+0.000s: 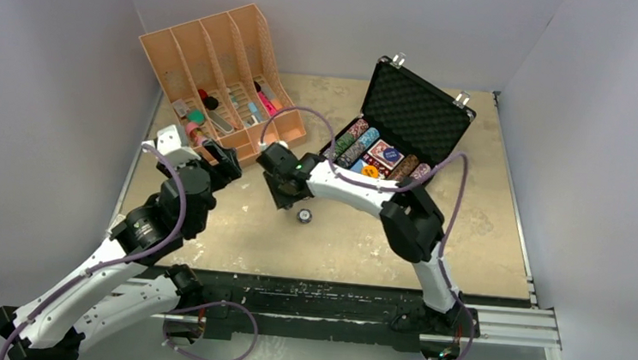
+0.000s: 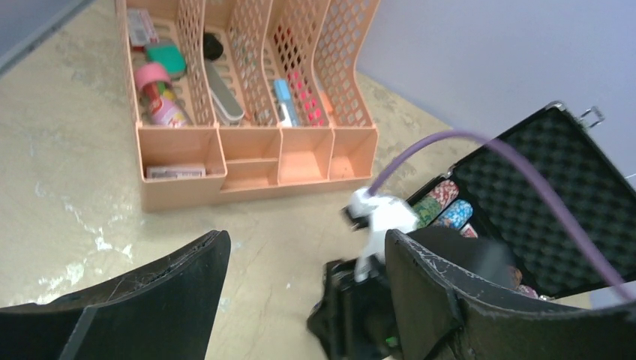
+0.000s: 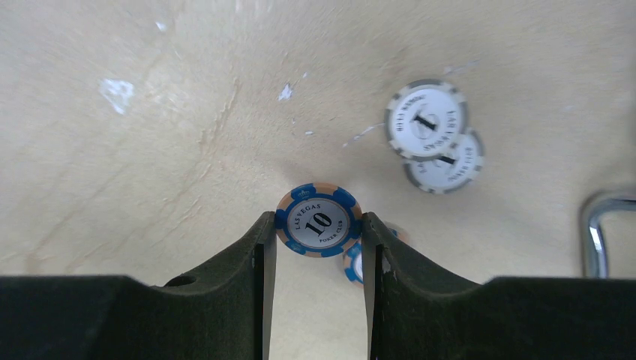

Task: Pack up texas hold em set

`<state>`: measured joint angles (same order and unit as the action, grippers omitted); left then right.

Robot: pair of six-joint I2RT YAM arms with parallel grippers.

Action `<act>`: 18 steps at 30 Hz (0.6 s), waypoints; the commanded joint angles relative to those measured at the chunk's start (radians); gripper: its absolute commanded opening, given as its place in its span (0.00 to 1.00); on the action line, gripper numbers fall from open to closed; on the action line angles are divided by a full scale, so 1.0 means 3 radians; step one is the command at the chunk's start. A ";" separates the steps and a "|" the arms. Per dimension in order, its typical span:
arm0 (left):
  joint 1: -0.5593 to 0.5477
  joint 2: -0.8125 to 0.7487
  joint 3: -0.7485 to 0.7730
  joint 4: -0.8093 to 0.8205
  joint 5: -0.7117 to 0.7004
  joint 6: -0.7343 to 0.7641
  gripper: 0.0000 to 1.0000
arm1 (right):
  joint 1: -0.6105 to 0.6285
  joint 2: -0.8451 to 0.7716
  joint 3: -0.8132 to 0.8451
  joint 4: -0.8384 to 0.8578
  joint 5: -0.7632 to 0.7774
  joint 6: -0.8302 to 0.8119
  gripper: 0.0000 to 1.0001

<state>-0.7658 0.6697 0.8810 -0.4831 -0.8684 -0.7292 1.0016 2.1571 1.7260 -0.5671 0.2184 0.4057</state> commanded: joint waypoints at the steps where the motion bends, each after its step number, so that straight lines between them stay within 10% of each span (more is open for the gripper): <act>1: 0.0010 0.0037 -0.0182 -0.0108 -0.0017 -0.0544 0.76 | -0.0170 -0.0538 -0.0101 0.0241 -0.0028 0.0230 0.18; 18: 0.0004 0.0920 -0.1083 0.2018 0.1853 -0.0447 0.76 | -0.0752 -0.1484 -0.0998 0.0817 -0.0608 0.1181 0.19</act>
<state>-0.7658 0.8822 0.5880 -0.1452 -0.4747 -0.8707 0.7803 1.7954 1.4643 -0.4171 0.0921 0.6594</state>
